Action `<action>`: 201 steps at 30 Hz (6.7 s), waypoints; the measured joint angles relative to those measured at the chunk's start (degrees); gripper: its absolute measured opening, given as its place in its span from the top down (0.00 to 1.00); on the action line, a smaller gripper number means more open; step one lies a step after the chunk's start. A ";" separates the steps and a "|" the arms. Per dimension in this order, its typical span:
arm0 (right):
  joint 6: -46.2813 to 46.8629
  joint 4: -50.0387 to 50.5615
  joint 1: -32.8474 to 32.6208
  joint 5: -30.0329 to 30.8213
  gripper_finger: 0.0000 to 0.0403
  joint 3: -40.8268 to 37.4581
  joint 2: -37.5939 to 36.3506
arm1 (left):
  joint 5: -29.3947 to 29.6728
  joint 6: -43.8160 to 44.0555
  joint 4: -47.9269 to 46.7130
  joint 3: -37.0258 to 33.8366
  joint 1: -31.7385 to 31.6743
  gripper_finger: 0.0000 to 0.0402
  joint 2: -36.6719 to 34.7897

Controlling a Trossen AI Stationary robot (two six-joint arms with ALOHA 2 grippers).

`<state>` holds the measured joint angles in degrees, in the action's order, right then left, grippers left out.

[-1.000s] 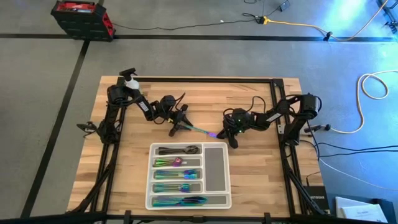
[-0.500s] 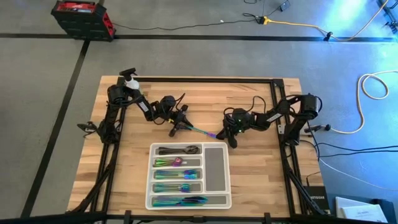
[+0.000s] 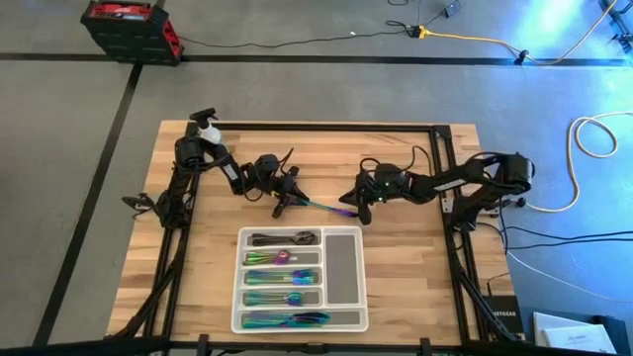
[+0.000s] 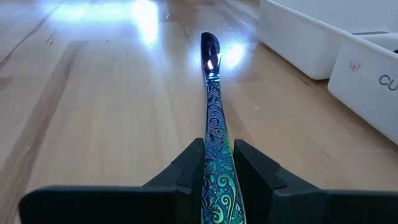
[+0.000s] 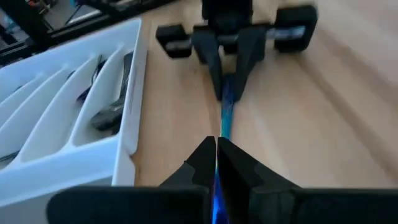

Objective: Sort silverware
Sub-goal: Put the purple knife into the white silverware tray, then move the white silverware tray to the top middle of the table

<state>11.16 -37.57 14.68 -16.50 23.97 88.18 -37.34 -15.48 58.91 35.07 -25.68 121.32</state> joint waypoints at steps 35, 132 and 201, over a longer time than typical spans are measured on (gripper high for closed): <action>-3.96 7.54 19.25 5.60 1.00 0.07 -29.22 | 24.37 18.14 -42.69 0.13 14.17 0.87 -55.51; -9.51 32.41 13.35 -27.52 1.00 6.63 -30.69 | 51.19 99.26 -20.11 1.66 78.86 0.44 -28.48; -14.07 85.40 -22.43 -2.68 1.00 17.40 -31.82 | 42.35 67.60 -86.87 41.25 76.73 0.46 -10.50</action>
<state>-2.91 47.82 -7.75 -19.19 41.36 56.37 5.01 52.12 -27.97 76.32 51.04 110.83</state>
